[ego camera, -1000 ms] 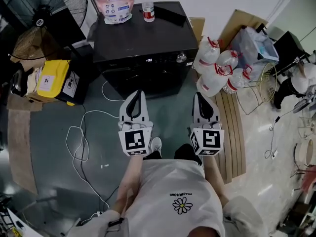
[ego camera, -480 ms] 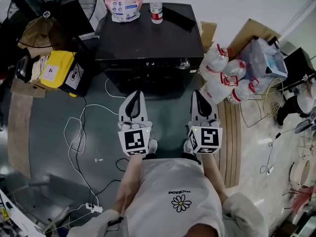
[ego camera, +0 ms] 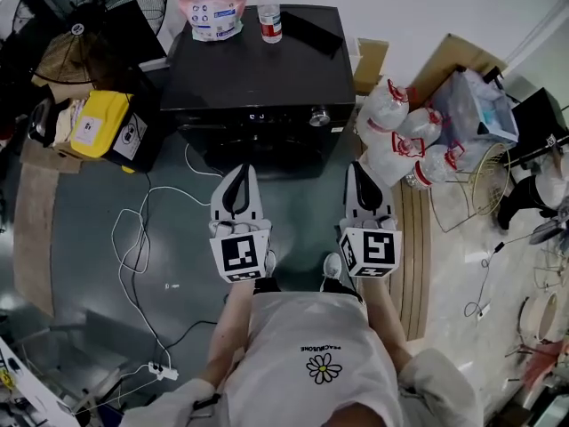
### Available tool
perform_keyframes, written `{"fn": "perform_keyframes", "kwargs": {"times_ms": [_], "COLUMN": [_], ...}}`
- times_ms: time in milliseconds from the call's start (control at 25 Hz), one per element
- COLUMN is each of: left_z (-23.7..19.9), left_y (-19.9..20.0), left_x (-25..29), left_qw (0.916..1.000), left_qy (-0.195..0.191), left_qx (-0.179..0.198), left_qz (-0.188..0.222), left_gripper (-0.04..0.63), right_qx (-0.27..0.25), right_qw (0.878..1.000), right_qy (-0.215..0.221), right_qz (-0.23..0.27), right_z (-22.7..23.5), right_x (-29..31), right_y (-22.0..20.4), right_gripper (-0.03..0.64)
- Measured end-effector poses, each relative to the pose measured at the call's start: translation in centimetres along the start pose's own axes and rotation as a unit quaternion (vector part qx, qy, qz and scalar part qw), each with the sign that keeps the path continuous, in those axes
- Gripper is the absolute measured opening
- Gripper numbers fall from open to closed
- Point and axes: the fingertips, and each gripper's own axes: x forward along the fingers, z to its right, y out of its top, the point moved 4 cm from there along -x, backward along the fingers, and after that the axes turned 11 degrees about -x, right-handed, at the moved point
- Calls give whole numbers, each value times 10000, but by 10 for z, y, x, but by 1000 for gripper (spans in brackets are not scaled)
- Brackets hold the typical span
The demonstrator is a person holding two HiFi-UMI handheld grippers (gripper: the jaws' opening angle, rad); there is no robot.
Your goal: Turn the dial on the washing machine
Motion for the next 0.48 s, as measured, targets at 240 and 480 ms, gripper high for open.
{"fn": "perform_keyframes", "kwargs": {"times_ms": [240, 480], "left_z": [16, 24], "left_y": [-2, -15], "left_x": [20, 59], "left_qw": [9999, 9997], "left_qy": [-108, -152], "left_qx": [70, 182], "left_qz": [0, 71], "left_gripper": [-2, -2], "right_qx": [18, 19], "right_qw": [10000, 9998], "right_qy": [12, 123], "right_qz": [40, 171], "right_z": [17, 31], "right_x": [7, 27], "right_y": [-8, -26], "right_gripper": [3, 2]}}
